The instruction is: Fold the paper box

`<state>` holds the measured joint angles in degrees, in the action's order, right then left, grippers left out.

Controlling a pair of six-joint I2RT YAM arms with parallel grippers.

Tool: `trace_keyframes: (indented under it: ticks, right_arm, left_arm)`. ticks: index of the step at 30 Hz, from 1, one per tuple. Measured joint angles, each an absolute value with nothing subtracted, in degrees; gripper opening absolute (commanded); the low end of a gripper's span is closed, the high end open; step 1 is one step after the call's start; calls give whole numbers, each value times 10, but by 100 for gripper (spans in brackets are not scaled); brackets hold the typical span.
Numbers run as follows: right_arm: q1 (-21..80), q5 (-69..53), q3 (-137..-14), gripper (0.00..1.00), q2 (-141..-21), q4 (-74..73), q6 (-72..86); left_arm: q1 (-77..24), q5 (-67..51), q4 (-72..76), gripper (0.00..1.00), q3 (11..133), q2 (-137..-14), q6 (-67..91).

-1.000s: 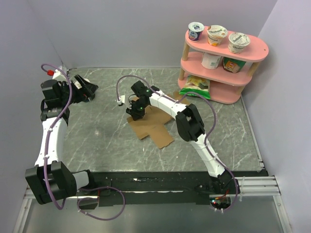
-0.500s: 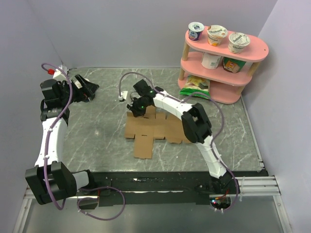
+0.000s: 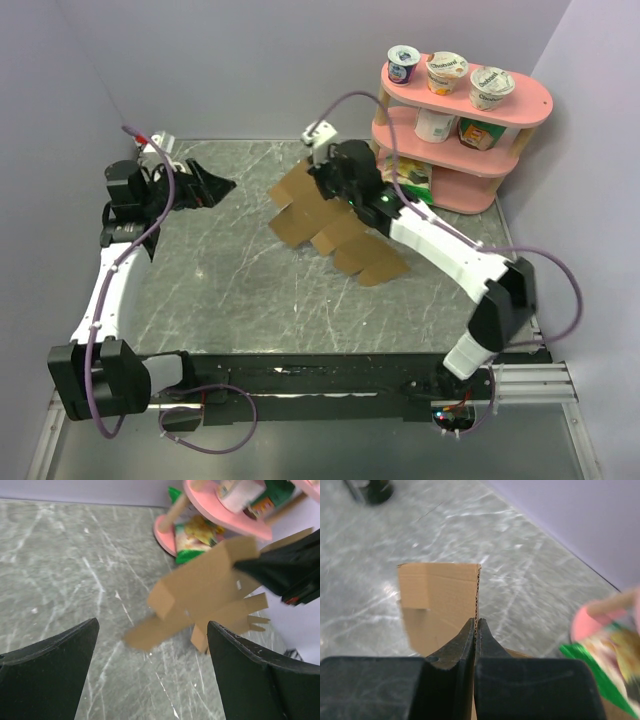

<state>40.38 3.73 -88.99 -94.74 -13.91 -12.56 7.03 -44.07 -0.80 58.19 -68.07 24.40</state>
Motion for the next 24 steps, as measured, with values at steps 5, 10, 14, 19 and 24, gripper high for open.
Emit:
trace_keyframes:
  ticks: [5,10,14,19,24]
  right_arm:
    - [399,112,-768,0,-858,-63,-62]
    - [367,105,-694,0,-824,-34,8]
    - [329,65,-672,0,-795,-31,46]
    - [304,29,-682,0,-742,-47,63]
    - [305,10,-721,0,-682,-87,71]
  left_arm:
    - [45,-453,-6,96,582,-684,229]
    - [6,-478,17,96,582,-725,232]
    - [-43,-496,16,96,580,-766,232]
    - [-48,-495,15,96,578,-749,232]
    - [-24,-493,18,96,594,-701,237]
